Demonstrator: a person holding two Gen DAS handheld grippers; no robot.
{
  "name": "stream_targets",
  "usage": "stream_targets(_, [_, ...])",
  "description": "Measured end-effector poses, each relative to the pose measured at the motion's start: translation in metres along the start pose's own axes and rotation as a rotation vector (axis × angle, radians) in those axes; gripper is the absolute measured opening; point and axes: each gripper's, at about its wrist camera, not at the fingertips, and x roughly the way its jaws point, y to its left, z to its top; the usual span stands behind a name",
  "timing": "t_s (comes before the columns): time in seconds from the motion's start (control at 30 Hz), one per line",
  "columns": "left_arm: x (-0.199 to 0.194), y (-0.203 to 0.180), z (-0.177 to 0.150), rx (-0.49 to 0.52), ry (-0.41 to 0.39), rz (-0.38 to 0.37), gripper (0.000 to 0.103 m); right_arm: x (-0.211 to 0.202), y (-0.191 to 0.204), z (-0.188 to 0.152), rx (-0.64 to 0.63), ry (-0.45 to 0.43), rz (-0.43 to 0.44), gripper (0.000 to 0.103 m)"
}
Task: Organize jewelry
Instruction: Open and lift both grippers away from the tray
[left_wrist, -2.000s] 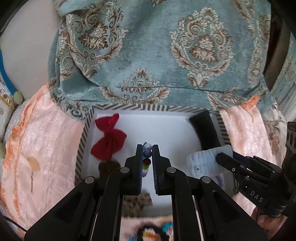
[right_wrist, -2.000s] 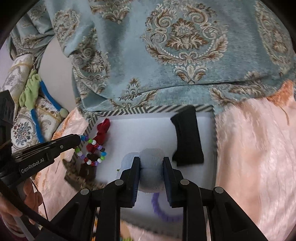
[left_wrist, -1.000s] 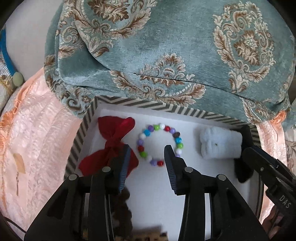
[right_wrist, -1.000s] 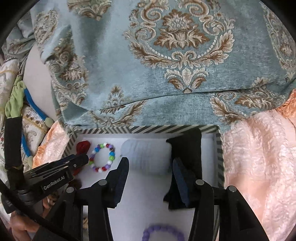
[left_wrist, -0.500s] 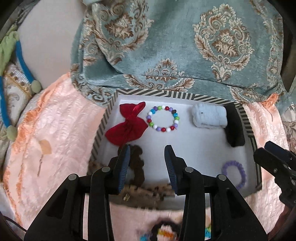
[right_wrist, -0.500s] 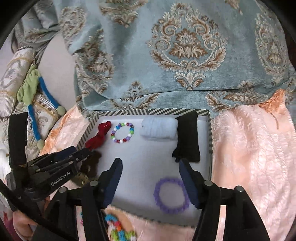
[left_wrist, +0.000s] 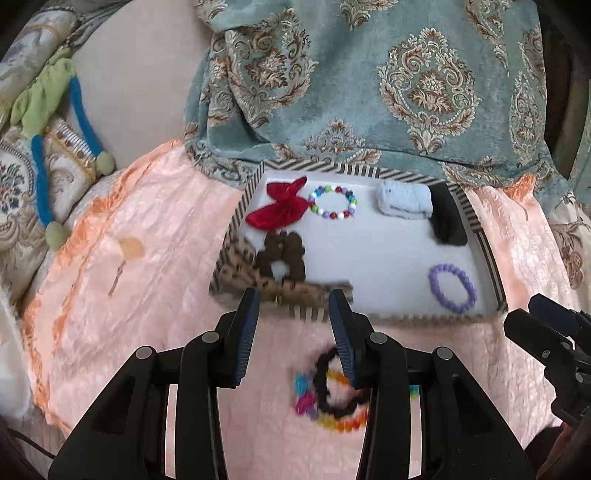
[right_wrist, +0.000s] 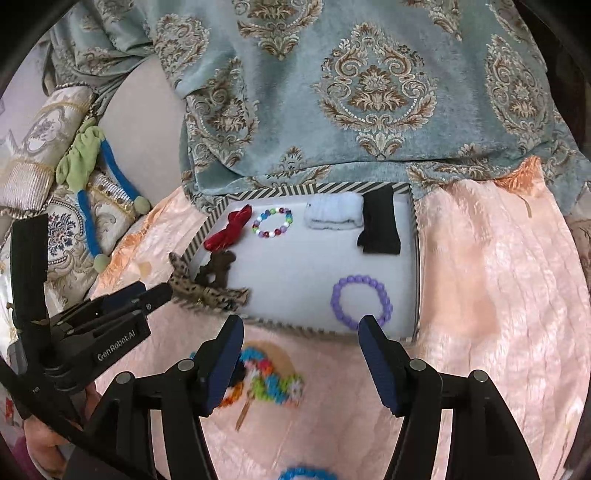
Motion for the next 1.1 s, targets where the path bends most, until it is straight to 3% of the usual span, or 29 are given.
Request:
stream_targets(0.47, [-0.032,0.0,-0.042,0.01,-0.017,0.013,0.039,-0.02,0.018,-0.045,-0.032,0.012,0.003,0.063])
stream_targets(0.73, [-0.037,0.004,-0.054,0.009,-0.003,0.009,0.039,-0.021,0.016,-0.055,-0.029,0.031,0.0,0.063])
stream_targets(1.1, [-0.024,0.027,-0.062,-0.054,0.068,-0.03,0.039,-0.007,0.008,-0.064,-0.022,0.073,0.002,0.063])
